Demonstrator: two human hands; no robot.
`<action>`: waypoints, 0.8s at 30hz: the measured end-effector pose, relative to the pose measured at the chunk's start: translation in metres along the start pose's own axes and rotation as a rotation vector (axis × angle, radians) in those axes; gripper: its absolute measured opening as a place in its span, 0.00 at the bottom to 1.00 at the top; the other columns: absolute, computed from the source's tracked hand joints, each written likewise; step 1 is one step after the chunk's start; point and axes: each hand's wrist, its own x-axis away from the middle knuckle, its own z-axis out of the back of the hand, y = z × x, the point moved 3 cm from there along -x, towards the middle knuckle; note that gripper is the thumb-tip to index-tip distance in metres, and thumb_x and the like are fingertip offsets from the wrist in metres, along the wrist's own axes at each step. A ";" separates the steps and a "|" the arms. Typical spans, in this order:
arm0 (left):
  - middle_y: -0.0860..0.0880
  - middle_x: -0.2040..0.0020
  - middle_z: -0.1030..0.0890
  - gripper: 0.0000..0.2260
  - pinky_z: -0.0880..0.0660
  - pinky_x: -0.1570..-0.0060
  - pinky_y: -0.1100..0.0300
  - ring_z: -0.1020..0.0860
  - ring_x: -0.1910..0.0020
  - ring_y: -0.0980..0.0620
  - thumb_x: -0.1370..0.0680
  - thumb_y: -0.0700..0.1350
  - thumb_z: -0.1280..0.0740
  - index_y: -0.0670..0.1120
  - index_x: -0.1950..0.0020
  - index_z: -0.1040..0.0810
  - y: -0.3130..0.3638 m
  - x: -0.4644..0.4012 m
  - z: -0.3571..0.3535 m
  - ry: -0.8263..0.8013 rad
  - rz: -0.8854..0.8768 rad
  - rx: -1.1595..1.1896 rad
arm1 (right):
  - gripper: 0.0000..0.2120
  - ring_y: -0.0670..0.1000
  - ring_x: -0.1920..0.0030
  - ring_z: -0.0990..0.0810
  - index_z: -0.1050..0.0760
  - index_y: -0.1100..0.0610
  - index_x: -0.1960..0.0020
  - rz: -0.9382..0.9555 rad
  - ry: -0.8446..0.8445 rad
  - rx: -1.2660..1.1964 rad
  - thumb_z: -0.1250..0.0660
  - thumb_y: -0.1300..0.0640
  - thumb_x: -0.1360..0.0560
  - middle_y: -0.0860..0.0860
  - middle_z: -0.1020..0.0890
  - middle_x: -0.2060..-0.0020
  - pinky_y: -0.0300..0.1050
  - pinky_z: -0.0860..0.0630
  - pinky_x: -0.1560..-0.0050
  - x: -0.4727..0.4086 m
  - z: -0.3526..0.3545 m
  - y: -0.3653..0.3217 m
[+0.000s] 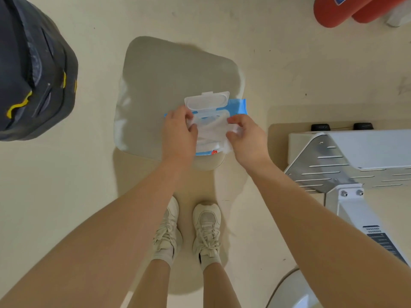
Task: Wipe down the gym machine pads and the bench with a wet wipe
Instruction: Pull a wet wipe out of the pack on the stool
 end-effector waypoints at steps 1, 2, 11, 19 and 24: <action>0.44 0.55 0.28 0.06 0.34 0.58 0.62 0.29 0.58 0.47 0.28 0.32 0.36 0.42 0.55 0.28 -0.001 0.000 0.001 0.028 -0.021 0.021 | 0.16 0.51 0.47 0.26 0.26 0.58 0.39 0.052 -0.019 0.087 0.40 0.66 0.26 0.53 0.22 0.44 0.28 0.38 0.56 -0.001 -0.005 -0.002; 0.45 0.56 0.28 0.06 0.32 0.57 0.62 0.28 0.59 0.47 0.28 0.33 0.35 0.42 0.56 0.28 -0.001 0.001 0.002 0.038 -0.050 0.043 | 0.17 0.53 0.44 0.26 0.26 0.59 0.38 0.104 -0.050 0.143 0.41 0.67 0.25 0.55 0.22 0.43 0.28 0.39 0.55 0.000 -0.012 -0.005; 0.41 0.52 0.19 0.14 0.24 0.60 0.61 0.23 0.57 0.51 0.27 0.43 0.41 0.37 0.52 0.19 -0.011 0.010 -0.005 -0.177 -0.411 -0.084 | 0.21 0.52 0.39 0.28 0.29 0.62 0.35 0.229 -0.286 0.125 0.41 0.71 0.27 0.56 0.25 0.38 0.20 0.42 0.49 0.001 -0.016 -0.017; 0.49 0.47 0.19 0.21 0.27 0.63 0.58 0.20 0.58 0.47 0.37 0.41 0.32 0.45 0.44 0.20 -0.006 0.020 -0.024 -0.305 -0.611 -0.769 | 0.39 0.60 0.40 0.26 0.52 0.48 0.25 0.413 -0.336 0.613 0.44 0.72 0.29 0.45 0.50 0.24 0.54 0.24 0.51 -0.017 0.022 -0.035; 0.43 0.40 0.21 0.18 0.31 0.50 0.53 0.26 0.46 0.45 0.30 0.37 0.40 0.42 0.41 0.24 -0.013 0.045 0.021 -0.108 -0.834 -0.704 | 0.36 0.57 0.39 0.28 0.49 0.46 0.25 0.403 -0.329 0.796 0.44 0.69 0.28 0.47 0.35 0.29 0.49 0.26 0.49 0.002 0.029 -0.037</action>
